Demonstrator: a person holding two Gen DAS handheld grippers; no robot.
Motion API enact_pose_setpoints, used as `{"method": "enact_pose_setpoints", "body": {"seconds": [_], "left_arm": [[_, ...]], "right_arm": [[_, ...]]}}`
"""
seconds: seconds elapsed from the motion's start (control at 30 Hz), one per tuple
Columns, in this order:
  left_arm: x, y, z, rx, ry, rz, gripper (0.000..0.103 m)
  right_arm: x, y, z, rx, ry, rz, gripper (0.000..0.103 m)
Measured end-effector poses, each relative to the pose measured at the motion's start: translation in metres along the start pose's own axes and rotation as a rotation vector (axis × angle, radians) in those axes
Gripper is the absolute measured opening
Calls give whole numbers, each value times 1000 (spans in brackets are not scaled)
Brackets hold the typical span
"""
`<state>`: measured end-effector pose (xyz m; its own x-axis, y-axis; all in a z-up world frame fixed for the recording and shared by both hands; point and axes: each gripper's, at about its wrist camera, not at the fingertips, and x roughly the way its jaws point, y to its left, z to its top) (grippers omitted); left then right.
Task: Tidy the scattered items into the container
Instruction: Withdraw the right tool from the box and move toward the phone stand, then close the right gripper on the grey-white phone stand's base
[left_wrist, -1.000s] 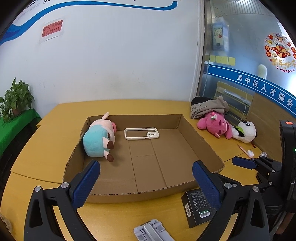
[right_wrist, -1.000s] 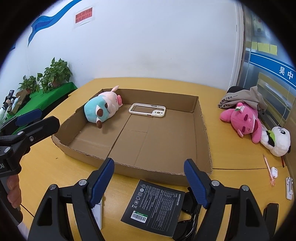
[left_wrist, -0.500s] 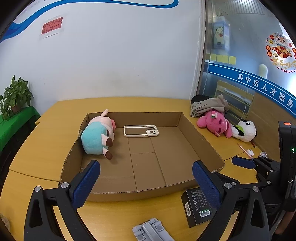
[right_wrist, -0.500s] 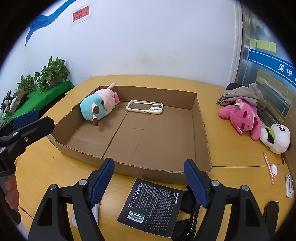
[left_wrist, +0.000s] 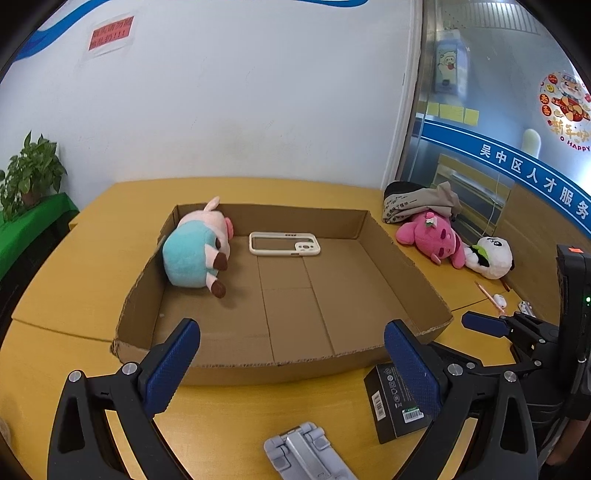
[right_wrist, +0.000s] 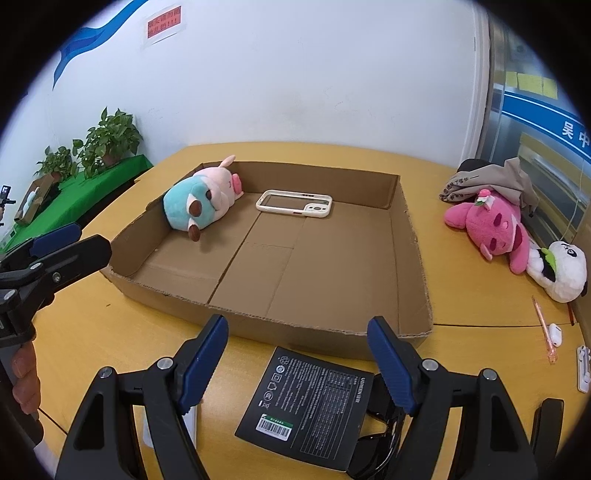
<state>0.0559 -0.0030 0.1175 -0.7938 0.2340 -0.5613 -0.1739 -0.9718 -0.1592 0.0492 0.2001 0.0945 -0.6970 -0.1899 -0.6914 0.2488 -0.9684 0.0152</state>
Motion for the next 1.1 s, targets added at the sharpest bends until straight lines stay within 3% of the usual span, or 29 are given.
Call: {"method": "enact_pose_setpoints", "body": {"seconds": [0.17,0.4,0.63,0.77,0.9,0.93,1.0,1.03,1.07,1.1], "left_arm": [[6,19,-23,-42,67,-11,101],[27,41,-61,-103,217,-54,101],[53,46,-87,-133,335,-178,101],[70,51,-103,-177,400,-199,100],[77,47,-109,-172,429,-215,92],[77,46,-109,-169,430,-225,88],[78,43,-108,-170,439,-255,68],[79,41,-108,-169,449,-267,64],[78,38,-108,-149,453,-244,55],[79,36,-108,-135,451,-231,56]], "right_arm": [[6,18,-20,-52,72,141,77],[19,80,-73,-190,223,381,77],[43,100,-98,-189,289,364,77],[54,97,-106,-158,307,329,77],[55,102,-107,-153,293,349,80],[55,106,-107,-167,285,357,80],[54,114,-110,-211,270,339,82],[54,116,-113,-228,265,325,82],[53,120,-115,-245,262,307,81],[53,123,-116,-260,258,282,77]]}}
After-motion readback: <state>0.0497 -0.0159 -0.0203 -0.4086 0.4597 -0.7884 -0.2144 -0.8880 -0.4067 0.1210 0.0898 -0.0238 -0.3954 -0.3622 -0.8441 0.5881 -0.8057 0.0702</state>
